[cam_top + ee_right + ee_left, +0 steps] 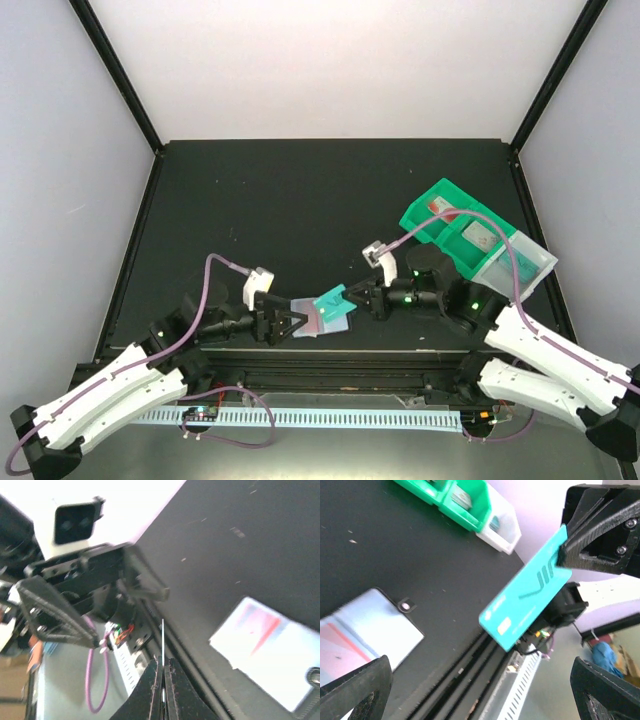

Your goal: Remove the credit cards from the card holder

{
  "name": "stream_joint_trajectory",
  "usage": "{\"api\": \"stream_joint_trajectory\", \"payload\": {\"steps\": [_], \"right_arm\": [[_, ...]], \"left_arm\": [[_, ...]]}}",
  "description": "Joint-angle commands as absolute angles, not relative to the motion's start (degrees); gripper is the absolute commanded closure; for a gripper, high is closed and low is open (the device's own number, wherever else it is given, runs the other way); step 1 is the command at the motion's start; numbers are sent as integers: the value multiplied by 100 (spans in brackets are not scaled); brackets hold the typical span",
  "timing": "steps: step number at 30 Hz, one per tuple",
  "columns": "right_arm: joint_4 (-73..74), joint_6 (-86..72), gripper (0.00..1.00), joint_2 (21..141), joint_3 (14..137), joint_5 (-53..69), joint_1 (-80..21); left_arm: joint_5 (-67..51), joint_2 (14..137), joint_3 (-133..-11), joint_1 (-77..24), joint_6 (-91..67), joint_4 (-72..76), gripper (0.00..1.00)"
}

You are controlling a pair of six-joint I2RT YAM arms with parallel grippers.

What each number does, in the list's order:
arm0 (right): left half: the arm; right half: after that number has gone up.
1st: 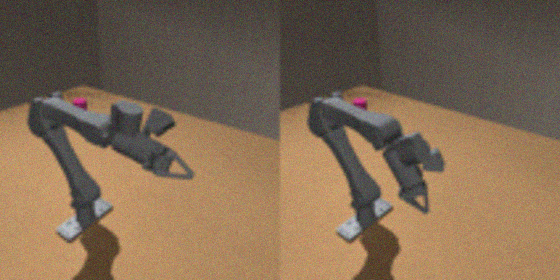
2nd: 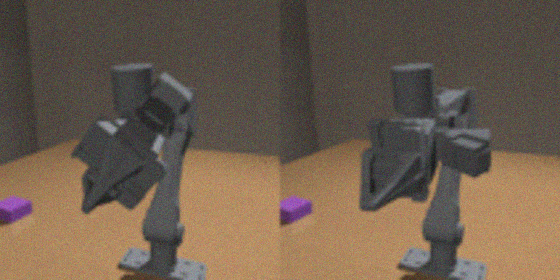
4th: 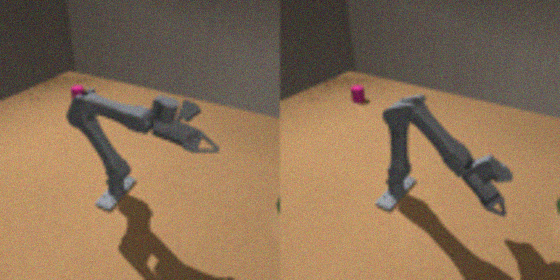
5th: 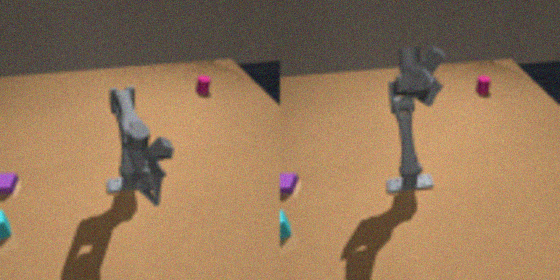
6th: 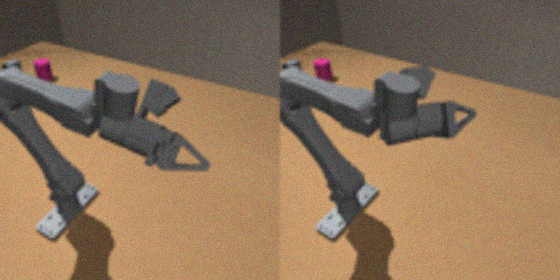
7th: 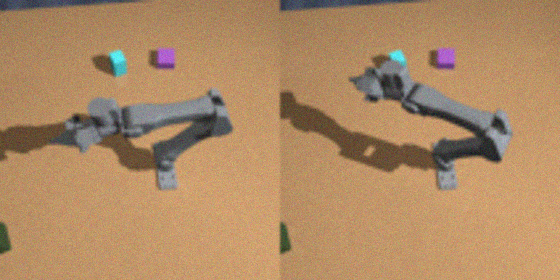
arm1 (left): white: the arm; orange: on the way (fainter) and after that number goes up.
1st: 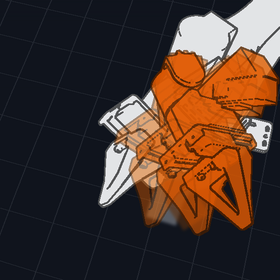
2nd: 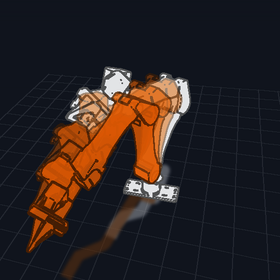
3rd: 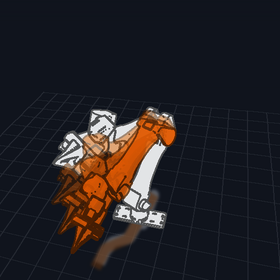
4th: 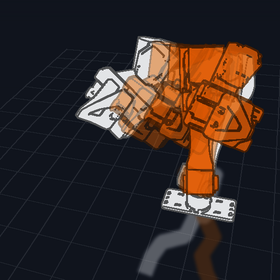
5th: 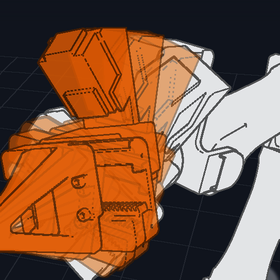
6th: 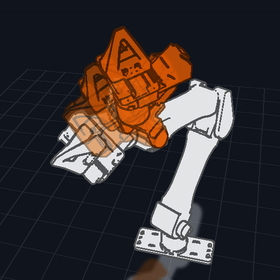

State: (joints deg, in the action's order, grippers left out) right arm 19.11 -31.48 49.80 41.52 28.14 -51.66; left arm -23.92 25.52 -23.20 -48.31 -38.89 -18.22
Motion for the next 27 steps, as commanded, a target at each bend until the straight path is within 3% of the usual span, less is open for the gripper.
{"api": "stream_joint_trajectory", "payload": {"steps": [1,8,27], "right_arm": [[2126,-3691,99,4721,4095,1774,-4682],[2281,-3969,99,4334,3724,1926,-3023],[4305,-2659,99,5104,5078,345,514]], "left_arm": [[-1519,2533,-2699,-4790,-3482,-2423,1],[-1705,2554,-2602,-4790,-3287,-2280,1],[-1904,2455,-2426,-4790,-3384,-2149,1]]}}
